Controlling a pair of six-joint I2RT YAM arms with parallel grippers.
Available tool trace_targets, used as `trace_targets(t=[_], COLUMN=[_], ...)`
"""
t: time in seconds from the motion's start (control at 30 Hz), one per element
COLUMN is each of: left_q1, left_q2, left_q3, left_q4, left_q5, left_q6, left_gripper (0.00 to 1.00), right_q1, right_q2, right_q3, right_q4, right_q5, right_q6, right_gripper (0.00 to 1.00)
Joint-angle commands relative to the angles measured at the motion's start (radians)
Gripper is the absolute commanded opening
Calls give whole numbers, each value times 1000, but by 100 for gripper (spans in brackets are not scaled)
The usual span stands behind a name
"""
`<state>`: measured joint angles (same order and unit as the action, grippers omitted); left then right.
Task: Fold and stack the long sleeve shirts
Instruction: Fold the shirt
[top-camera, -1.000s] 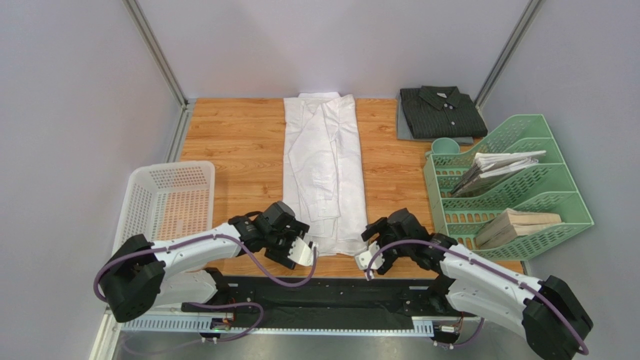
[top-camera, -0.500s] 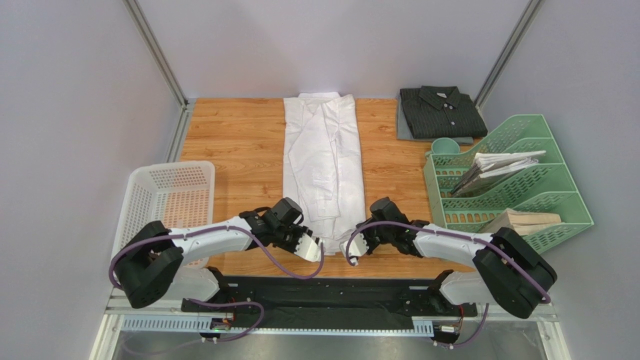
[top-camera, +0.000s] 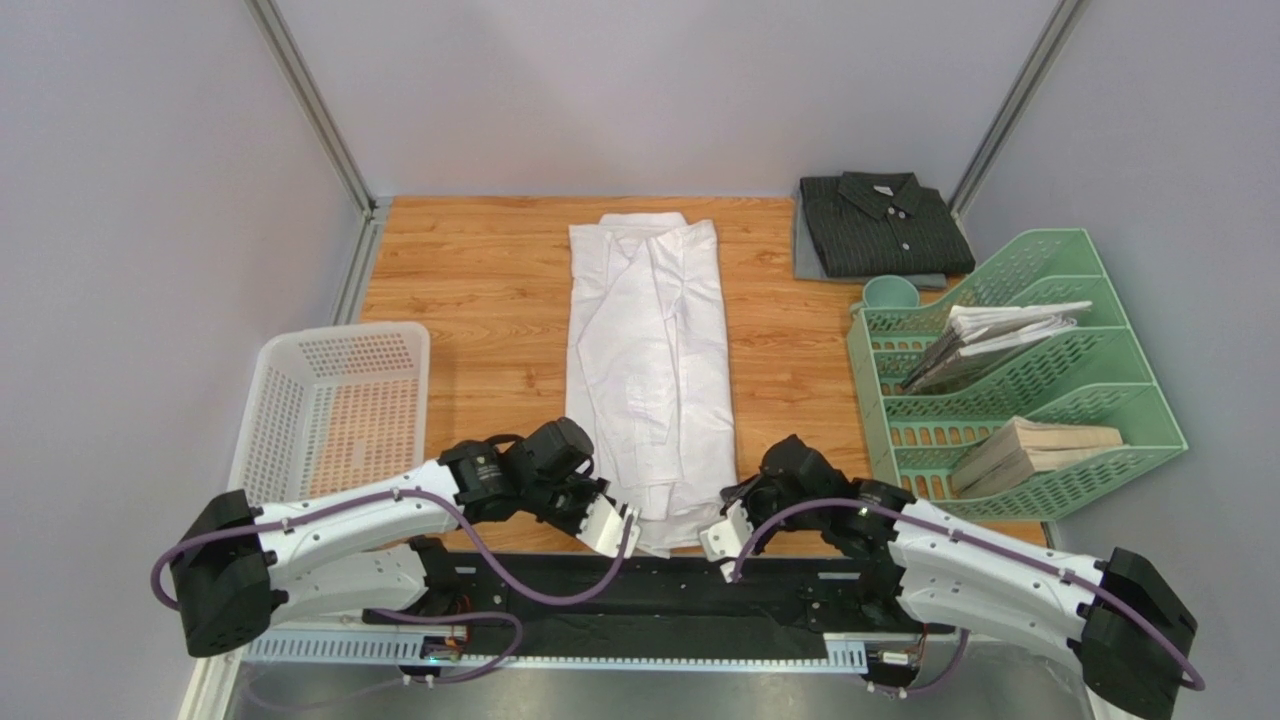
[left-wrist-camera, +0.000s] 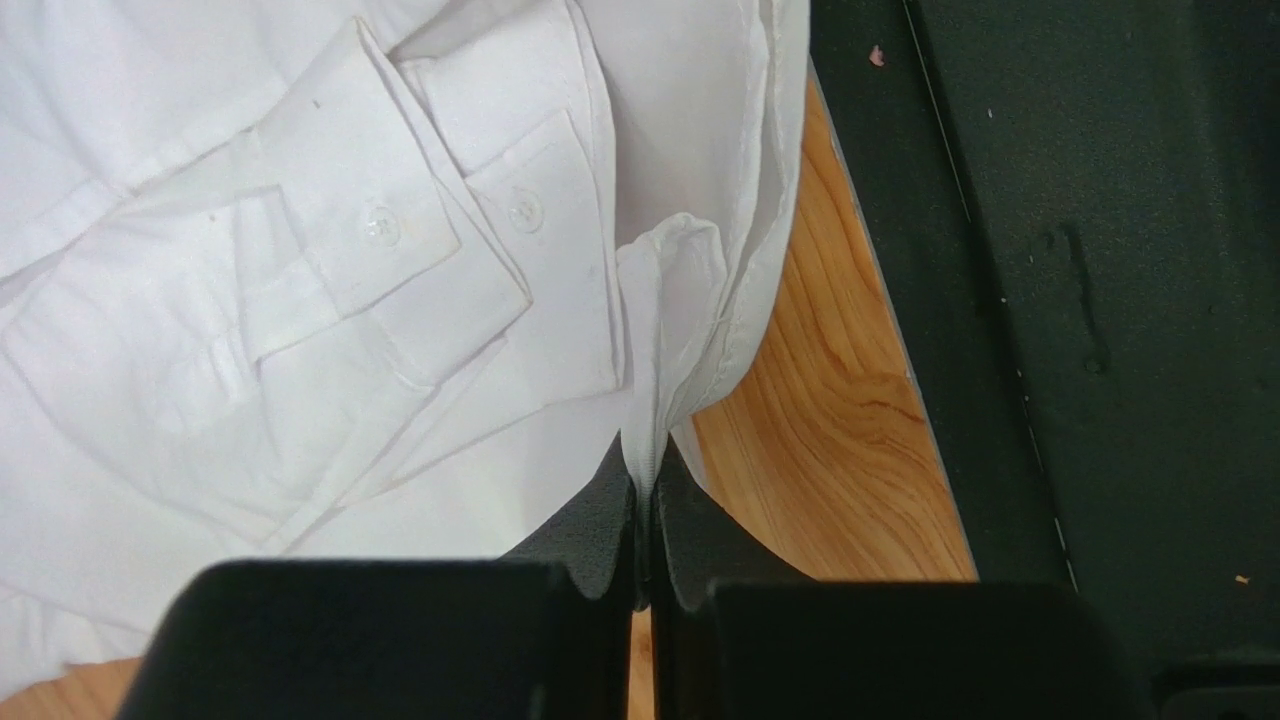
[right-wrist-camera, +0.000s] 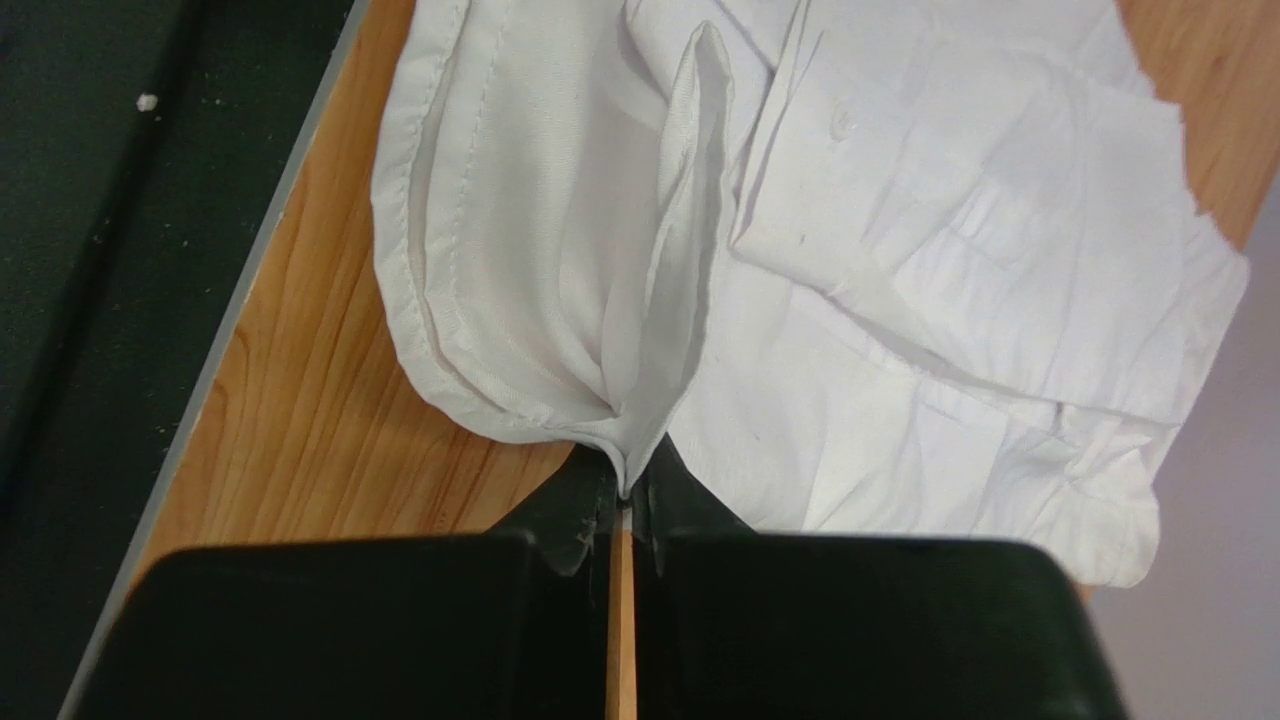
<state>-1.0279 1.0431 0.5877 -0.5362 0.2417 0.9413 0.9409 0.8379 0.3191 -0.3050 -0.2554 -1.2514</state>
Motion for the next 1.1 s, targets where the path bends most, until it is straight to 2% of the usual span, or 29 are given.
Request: trace_targets(t=[0.0, 0.23, 0.3, 0.47, 0.57, 0.6, 0.63, 0.8, 0.93, 1.07], left_q1=[0, 32, 83, 213, 325, 383, 409, 550, 614, 637], left_q2=[-3, -14, -11, 43, 168, 254, 297, 597, 788, 896], left_q3=[-22, 30, 60, 217, 355, 397, 478, 696, 883, 942], left_q4=[-48, -25, -34, -48, -48, -50, -48, -12, -4, 11], left_q5=[-2, 8, 36, 85, 119, 126, 131, 143, 143, 124], left_q6=[-61, -110, -102, -3, 46, 54, 59, 85, 60, 56], left_gripper=[0, 0, 0, 0, 0, 0, 0, 0, 0, 0], right_q1=[6, -16, -71, -232, -315, -339, -381, -484, -528, -534], right_q2=[10, 53, 90, 243, 343, 419, 469, 746, 987, 1073], right_q3=[0, 57, 92, 314, 460, 498, 543, 799, 972, 1023], right_q4=[-66, -10, -8, -11, 4, 12, 23, 66, 76, 92], right_q5=[68, 73, 47, -54, -103, -117, -128, -166, -163, -165], right_q6=[115, 144, 139, 110, 93, 89, 83, 61, 95, 102], right_gripper=[0, 0, 0, 0, 0, 0, 0, 0, 0, 0])
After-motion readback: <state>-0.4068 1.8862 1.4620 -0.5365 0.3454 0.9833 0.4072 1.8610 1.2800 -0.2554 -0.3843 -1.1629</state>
